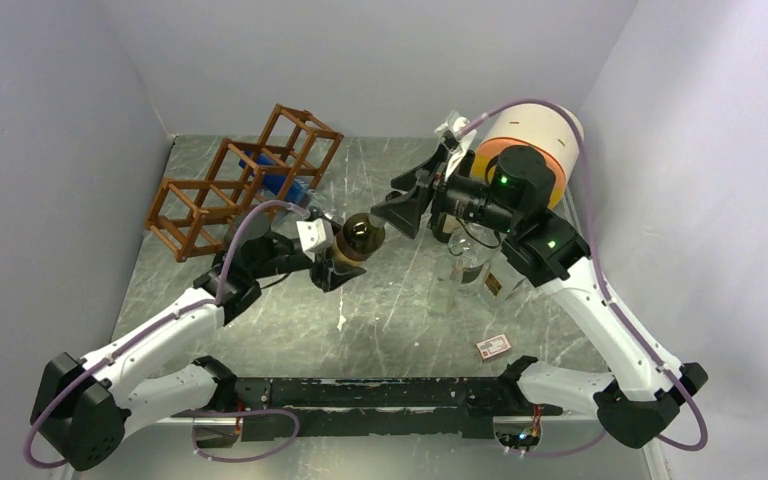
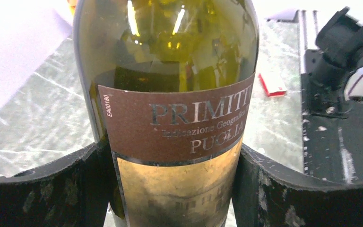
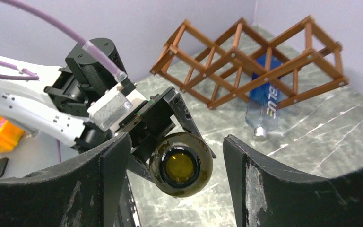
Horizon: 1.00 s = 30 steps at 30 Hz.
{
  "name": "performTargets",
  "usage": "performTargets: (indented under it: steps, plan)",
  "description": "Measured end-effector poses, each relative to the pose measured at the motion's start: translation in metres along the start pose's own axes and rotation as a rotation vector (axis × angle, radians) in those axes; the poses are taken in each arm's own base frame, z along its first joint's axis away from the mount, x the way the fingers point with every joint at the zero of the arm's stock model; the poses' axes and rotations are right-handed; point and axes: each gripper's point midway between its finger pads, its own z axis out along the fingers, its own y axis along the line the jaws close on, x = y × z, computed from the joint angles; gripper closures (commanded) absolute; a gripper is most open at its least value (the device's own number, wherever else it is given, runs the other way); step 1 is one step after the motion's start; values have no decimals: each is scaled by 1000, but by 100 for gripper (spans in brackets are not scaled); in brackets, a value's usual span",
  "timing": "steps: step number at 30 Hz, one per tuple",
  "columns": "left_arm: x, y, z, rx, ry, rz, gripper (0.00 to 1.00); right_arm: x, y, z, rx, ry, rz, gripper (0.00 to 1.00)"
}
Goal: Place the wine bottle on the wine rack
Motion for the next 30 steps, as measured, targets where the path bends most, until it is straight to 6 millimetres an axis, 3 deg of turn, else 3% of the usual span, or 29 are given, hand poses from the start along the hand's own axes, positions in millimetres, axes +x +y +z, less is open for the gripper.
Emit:
performTargets:
  steps: [5, 9, 13, 20, 25, 30]
  plan:
    - [-28, 25, -5, -66, 82, 182, 93, -34, -4, -8, 69, -57, -48, 24]
    - [-53, 57, -15, -174, 156, 408, 93, -42, -10, -10, 110, -62, -71, 23]
    - [-62, 85, -24, -244, 251, 657, 93, -30, -20, -11, 155, -12, -78, 23]
    - [-57, 122, -25, -255, 428, 1027, 93, -16, -33, -14, 213, 74, -102, 23]
    - [-65, 136, -21, -240, 479, 1208, 93, 12, -44, -10, 232, 179, -83, 23]
    - [-77, 143, -14, -238, 480, 1334, 93, 55, -62, 0, 260, 309, -38, 25]
